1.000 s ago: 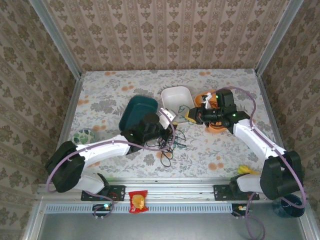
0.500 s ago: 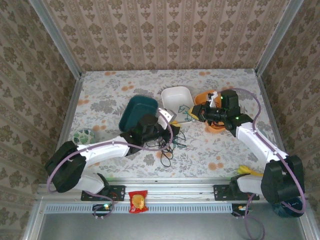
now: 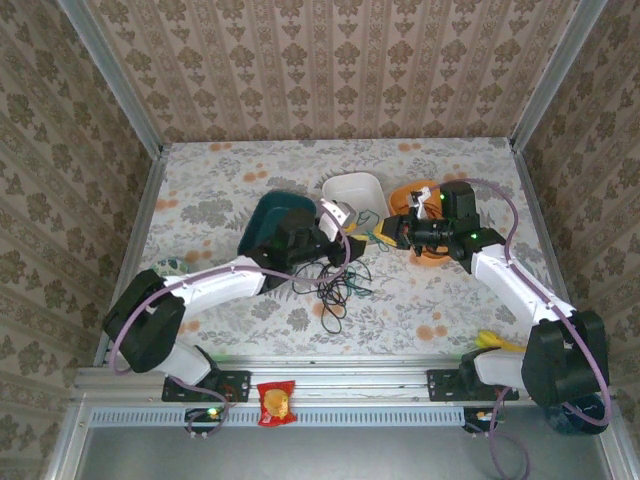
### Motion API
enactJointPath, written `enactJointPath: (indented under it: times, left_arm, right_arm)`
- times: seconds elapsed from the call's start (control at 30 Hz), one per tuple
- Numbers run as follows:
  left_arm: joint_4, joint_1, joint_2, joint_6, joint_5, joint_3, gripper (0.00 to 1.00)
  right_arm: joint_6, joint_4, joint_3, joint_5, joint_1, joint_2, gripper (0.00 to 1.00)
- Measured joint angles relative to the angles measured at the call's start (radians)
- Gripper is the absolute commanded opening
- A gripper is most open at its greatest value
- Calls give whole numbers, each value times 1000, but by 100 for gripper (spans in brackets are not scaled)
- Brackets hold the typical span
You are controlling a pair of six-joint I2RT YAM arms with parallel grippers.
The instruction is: Untangle the cables
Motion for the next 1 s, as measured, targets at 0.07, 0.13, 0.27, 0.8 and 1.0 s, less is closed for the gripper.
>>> enactJointPath:
  times: [0.07, 0.13, 0.27, 0.8, 1.0]
  left_arm:
    - [-2, 0, 8, 3, 29, 12, 49]
    - [-6, 0, 17, 10, 53, 20, 42]
    - [-20, 1, 48, 19, 76, 41, 21]
    - [-13, -8, 28, -16, 50, 5, 0]
    - [42, -24, -71, -76, 19, -111, 0]
  right_arm:
    - [0, 0, 0, -5, 0, 0, 0]
    - [0, 1, 0, -8, 1, 0, 0]
    - [0, -5, 0, -13, 1, 0, 0]
    - [41, 6, -6, 85, -37, -19, 0]
    - [77, 16, -36, 160, -82, -22, 0]
